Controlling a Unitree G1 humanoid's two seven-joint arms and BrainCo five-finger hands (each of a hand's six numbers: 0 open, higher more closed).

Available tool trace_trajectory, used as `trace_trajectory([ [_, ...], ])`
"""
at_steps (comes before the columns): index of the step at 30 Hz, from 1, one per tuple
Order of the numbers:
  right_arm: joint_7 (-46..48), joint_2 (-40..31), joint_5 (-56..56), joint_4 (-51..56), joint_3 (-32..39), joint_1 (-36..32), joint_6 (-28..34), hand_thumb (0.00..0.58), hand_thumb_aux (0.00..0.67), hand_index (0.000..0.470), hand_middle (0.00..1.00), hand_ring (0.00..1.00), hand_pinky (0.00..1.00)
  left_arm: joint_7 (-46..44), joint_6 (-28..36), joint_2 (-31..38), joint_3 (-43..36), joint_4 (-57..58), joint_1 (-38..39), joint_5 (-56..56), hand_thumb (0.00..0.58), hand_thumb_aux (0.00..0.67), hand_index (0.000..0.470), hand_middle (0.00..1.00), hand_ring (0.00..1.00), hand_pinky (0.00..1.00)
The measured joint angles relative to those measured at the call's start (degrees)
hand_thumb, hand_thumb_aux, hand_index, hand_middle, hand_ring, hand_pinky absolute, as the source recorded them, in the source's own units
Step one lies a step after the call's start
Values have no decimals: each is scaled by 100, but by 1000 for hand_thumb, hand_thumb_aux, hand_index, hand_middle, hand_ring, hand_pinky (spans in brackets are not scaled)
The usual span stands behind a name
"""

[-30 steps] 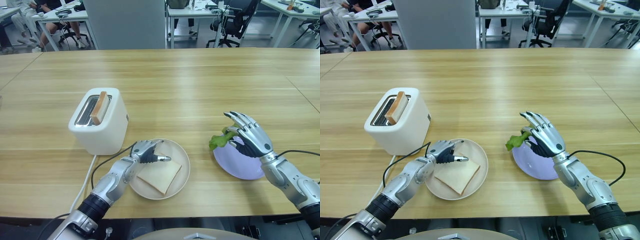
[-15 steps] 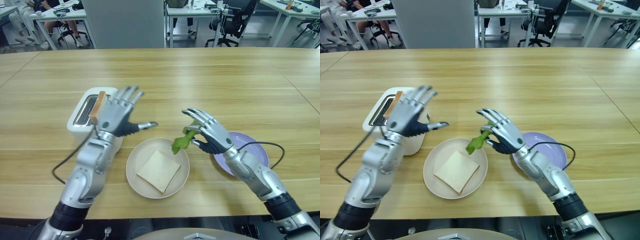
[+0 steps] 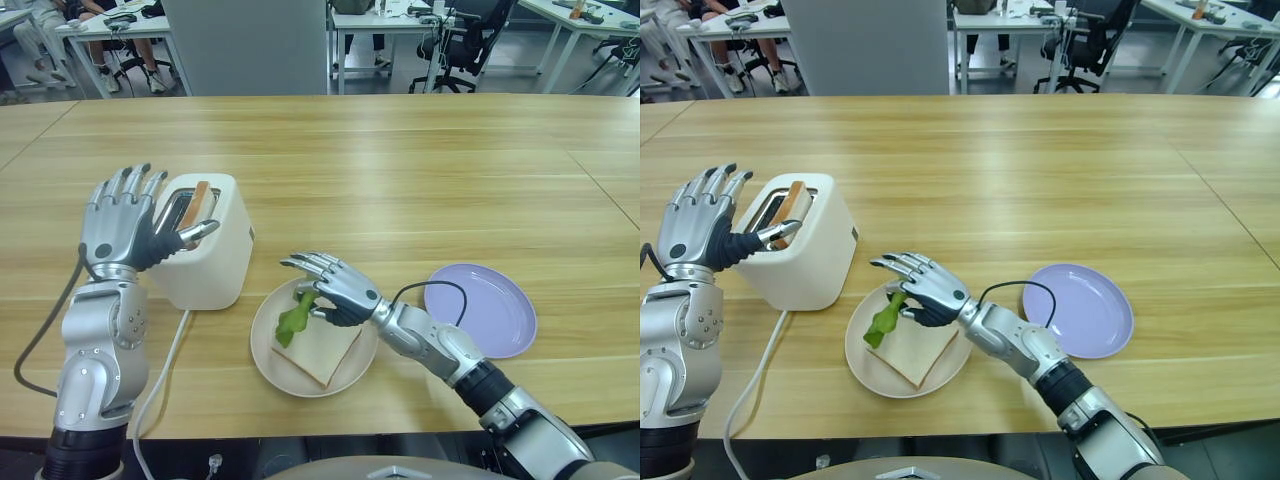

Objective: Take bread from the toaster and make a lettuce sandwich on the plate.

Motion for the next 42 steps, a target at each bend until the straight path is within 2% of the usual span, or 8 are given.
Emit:
trace_trajectory([
  [16, 118, -431, -50, 587, 423, 239, -138, 580, 670, 460, 0, 0, 0, -42, 75, -189, -911, 1503, -972, -213, 0, 0, 0, 0, 0, 0],
  [17, 218, -546, -10, 528, 425, 330, -120, 340, 239, 164, 0, 0, 0, -20, 68, -183, -915, 1520, -989, -256, 108, 66, 45, 0, 0, 0],
  [18, 302, -651, 6, 454, 417, 379, -98, 0, 0, 0, 0, 0, 0, 3, 55, -182, -919, 1552, -1027, -278, 485, 399, 274, 0, 0, 0],
  [20, 497, -898, 41, 161, 353, 538, -45, 0, 0, 0, 0, 0, 0, 103, 4, -170, -912, 1604, -1137, -388, 580, 670, 460, 0, 0, 0],
  [23, 841, -1163, 264, -257, 169, 786, 39, 0, 0, 0, 0, 0, 0, 271, -96, -156, -852, 1610, -1266, -560, 580, 670, 460, 75, 75, 75],
  [25, 1031, -1300, 324, -492, 87, 897, 101, 0, 0, 0, 0, 0, 0, 374, -166, -156, -815, 1612, -1369, -687, 580, 670, 460, 827, 827, 827],
  [27, 1181, -1415, 359, -720, -21, 1005, 177, 0, 0, 0, 0, 0, 0, 486, -271, -158, -786, 1622, -1459, -828, 580, 670, 460, 1000, 1000, 1000],
  [42, 923, -1775, 582, -1741, -905, 1637, 187, 0, 0, 0, 0, 0, 0, 1244, -1272, -12, -503, 787, -1868, -1393, 580, 670, 460, 1000, 1000, 1000],
])
